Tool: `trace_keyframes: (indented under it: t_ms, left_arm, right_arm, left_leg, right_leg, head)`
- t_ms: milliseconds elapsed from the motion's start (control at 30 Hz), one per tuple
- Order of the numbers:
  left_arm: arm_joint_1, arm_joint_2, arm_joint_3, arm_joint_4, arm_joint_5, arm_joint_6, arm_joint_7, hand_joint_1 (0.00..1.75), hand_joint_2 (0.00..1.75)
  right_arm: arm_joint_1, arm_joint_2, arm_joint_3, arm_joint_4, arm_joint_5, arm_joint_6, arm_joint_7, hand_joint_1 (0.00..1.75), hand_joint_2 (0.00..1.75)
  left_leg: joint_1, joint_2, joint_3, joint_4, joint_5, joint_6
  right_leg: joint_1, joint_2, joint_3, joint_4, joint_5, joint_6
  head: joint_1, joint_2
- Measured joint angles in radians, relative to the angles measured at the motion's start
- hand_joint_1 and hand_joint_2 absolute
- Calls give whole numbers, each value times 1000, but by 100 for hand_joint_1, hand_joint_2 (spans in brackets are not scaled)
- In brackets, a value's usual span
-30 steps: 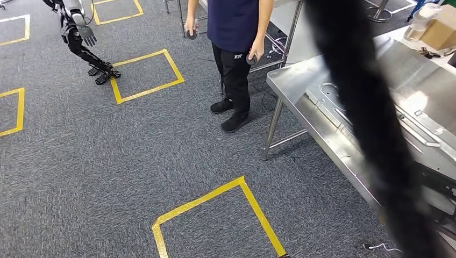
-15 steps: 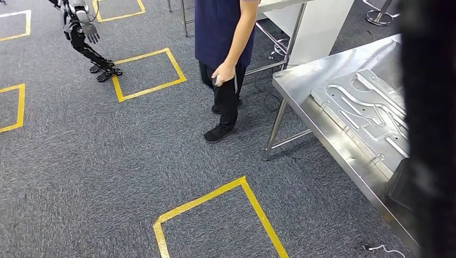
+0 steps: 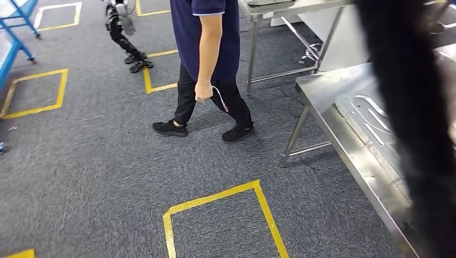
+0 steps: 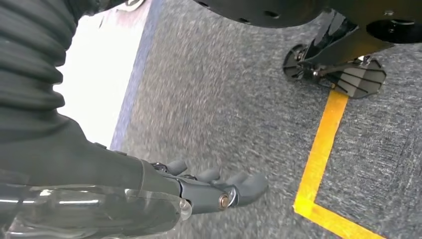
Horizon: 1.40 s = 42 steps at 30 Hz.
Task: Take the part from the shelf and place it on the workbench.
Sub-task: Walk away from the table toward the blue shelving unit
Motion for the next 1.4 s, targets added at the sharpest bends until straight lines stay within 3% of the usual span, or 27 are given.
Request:
trace_keyframes:
  t_ms: [33,67,133,200,233,300,367,433,500,533,567,600,667,733,800,833,867,933,1000,1033,1067,1167,1233,1300,1333,1400]
  left_arm:
    - [1,2,1,0,0,0,0,0,175]
    - [3,3,1,0,0,0,0,0,175]
    - [5,6,2,0,0,0,0,0,175]
    - [3,7,2,0,0,0,0,0,175]
    - [3,8,2,0,0,-1,0,0,175]
    - [6,8,4,0,3,-3,0,0,175]
    - [7,8,7,0,5,-7,1,0,175]
    - [5,9,9,0,5,-9,2,0,175]
    - [4,10,12,0,2,-10,5,0,175]
    - [4,10,13,0,0,-9,6,0,175]
    - [5,10,13,0,-1,-9,7,0,175]
    - [5,10,13,0,-3,-9,8,0,175]
    - [4,10,13,0,-5,-9,9,0,175]
    - [4,10,13,0,-7,-7,9,0,175]
    - [7,9,13,0,-10,-6,9,0,175]
    - [8,9,13,0,-12,-5,9,0,175]
    - [9,8,13,0,-14,-3,10,0,175]
    - [7,7,13,0,-16,0,11,0,175]
    - [4,6,13,0,-18,4,14,0,175]
    - [4,5,13,0,-20,7,17,0,175]
    - [6,5,13,0,-23,11,19,0,175]
    - [8,4,13,0,-32,23,24,0,175]
    - [7,1,13,0,-38,29,26,0,175]
    - [9,-1,13,0,-46,36,28,0,175]
    - [10,-3,12,0,-51,40,29,0,175]
    - [10,-5,8,0,-66,48,32,0,175]
  right_arm:
    - [-1,1,1,0,1,0,2,0,175]
    - [-3,1,2,0,2,0,3,0,175]
    - [-5,2,3,0,2,0,3,0,175]
    - [-6,3,5,0,2,0,3,0,175]
    - [-8,3,7,0,4,1,4,0,175]
    - [-14,3,13,-1,10,2,7,0,175]
    - [-19,3,19,-2,17,4,10,0,175]
    - [-19,4,23,-3,19,5,14,0,175]
    - [-18,5,25,-3,19,8,21,0,175]
    - [-18,5,26,-3,19,9,24,0,175]
    - [-18,5,26,-3,19,10,25,0,175]
    - [-18,5,26,-3,19,11,25,0,175]
    - [-17,5,26,-2,18,12,26,0,175]
    - [-18,7,26,-2,17,13,25,0,175]
    - [-21,9,27,-3,16,13,24,0,175]
    - [-23,11,27,-3,15,13,23,0,175]
    - [-23,13,27,-4,15,13,23,0,175]
    - [-20,14,27,-4,14,14,21,0,175]
    - [-18,14,27,-4,13,14,21,0,175]
    - [-17,14,27,-4,12,14,21,0,175]
    - [-17,14,27,-4,10,13,21,0,175]
    - [-16,13,27,-4,5,11,21,0,175]
    - [-17,12,26,-4,2,8,21,0,175]
    - [-21,11,26,-4,-1,4,21,0,175]
    - [-22,11,26,-5,-2,2,20,0,175]
    - [-22,10,23,-5,-11,-2,17,0,175]
  left_leg:
    - [0,4,1,2,10,1]
    - [0,10,23,-36,36,3]
    - [-6,49,96,-170,92,10]
    - [-14,80,137,-251,112,18]
    - [-18,80,138,-259,109,21]
    - [-18,57,136,-264,114,32]
    - [-14,37,140,-273,121,44]
    - [-15,17,141,-277,125,53]
    - [-19,-9,138,-276,127,57]
    - [-21,-24,138,-275,126,58]
    - [-22,-39,139,-272,126,58]
    - [-23,-55,140,-270,125,57]
    - [-23,-81,137,-263,123,53]
    - [-20,-104,130,-261,124,43]
    - [-16,-122,125,-264,128,31]
    - [-17,-113,121,-257,123,27]
    - [-18,-91,110,-236,109,23]
    - [-19,-32,62,-137,53,17]
    - [-14,-4,3,-19,5,9]
    - [-12,2,-9,3,5,6]
    - [-9,7,-1,-11,23,4]
    - [-7,56,99,-198,109,4]
    - [-13,74,131,-259,121,13]
    - [-16,55,130,-263,122,27]
    - [-16,46,131,-267,125,33]
    - [-13,28,135,-275,130,46]
  right_leg:
    - [2,-14,1,0,-1,0]
    - [3,-26,3,1,-3,1]
    - [6,-48,8,4,-10,8]
    - [10,-66,13,7,-16,18]
    - [12,-75,15,7,-18,24]
    - [10,-83,21,5,-21,36]
    - [5,-34,11,36,-49,45]
    - [2,29,-42,145,-111,47]
    - [3,46,-104,260,-150,46]
    - [4,49,-116,276,-141,44]
    - [4,52,-111,253,-112,42]
    - [4,62,-89,197,-70,38]
    - [3,111,-41,74,-9,30]
    - [5,140,-24,25,2,25]
    - [6,118,-20,16,6,17]
    - [5,105,-15,9,8,11]
    - [3,91,-10,2,12,4]
    - [4,60,-3,-7,13,-6]
    - [7,29,-2,-6,11,-8]
    - [7,14,-2,-6,9,-8]
    - [7,0,0,-5,7,-6]
    - [8,-33,9,-1,-4,7]
    - [12,-49,14,2,-11,18]
    - [13,-62,18,0,-14,28]
    - [10,-54,19,5,-20,34]
    - [6,-9,-2,55,-58,41]
  head:
    - [0,0]
    - [0,0]
    - [0,0]
    - [0,0]
    - [0,0]
    - [0,0]
    - [0,0]
    - [1,0]
    - [0,0]
    - [0,0]
    - [0,0]
    - [0,0]
    - [0,0]
    - [0,0]
    - [0,0]
    - [0,0]
    - [0,0]
    - [-1,0]
    - [-2,0]
    - [-2,0]
    - [-2,0]
    - [-2,0]
    - [-1,0]
    - [-1,0]
    - [-1,0]
    - [-1,0]
